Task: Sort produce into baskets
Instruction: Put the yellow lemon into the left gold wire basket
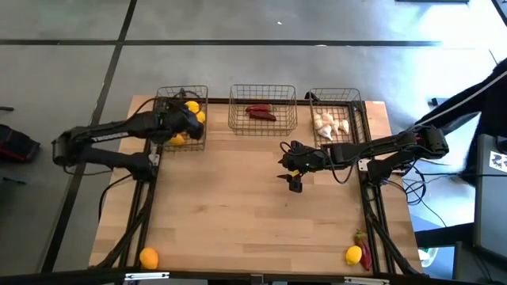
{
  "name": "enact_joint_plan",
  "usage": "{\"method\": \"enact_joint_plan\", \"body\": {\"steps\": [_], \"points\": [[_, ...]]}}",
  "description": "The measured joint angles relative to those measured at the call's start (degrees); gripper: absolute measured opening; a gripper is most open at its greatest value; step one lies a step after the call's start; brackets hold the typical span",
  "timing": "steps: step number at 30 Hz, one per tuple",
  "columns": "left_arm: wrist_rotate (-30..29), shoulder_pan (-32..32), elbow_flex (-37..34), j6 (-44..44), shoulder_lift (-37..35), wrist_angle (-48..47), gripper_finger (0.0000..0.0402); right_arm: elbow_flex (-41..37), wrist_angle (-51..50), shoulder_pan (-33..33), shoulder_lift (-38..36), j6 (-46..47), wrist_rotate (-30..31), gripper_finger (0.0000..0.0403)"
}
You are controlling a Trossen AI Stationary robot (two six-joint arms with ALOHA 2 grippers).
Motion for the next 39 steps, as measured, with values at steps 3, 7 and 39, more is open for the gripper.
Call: {"method": "enact_joint_plan", "body": {"steps": [3, 7, 39], "points": [[2.39, 4.10, -0.93, 2.61, 0.74, 2.91, 0.0175, 0.00, 0.07, 0.00, 0.00, -0.01, 0.00, 0.0256], [5.19, 9.11, -2.48, 7.04, 2.41, 9.49, 0.0175, 0.00, 0.16, 0.00, 0.00, -0.02, 0.00, 0.0256], [12.83, 19.59, -5.68, 15.60, 9.83, 23.06, 0.0278, 0.00, 0.05, 0.01, 0.00, 0.22, 0.00, 0.0256]]}}
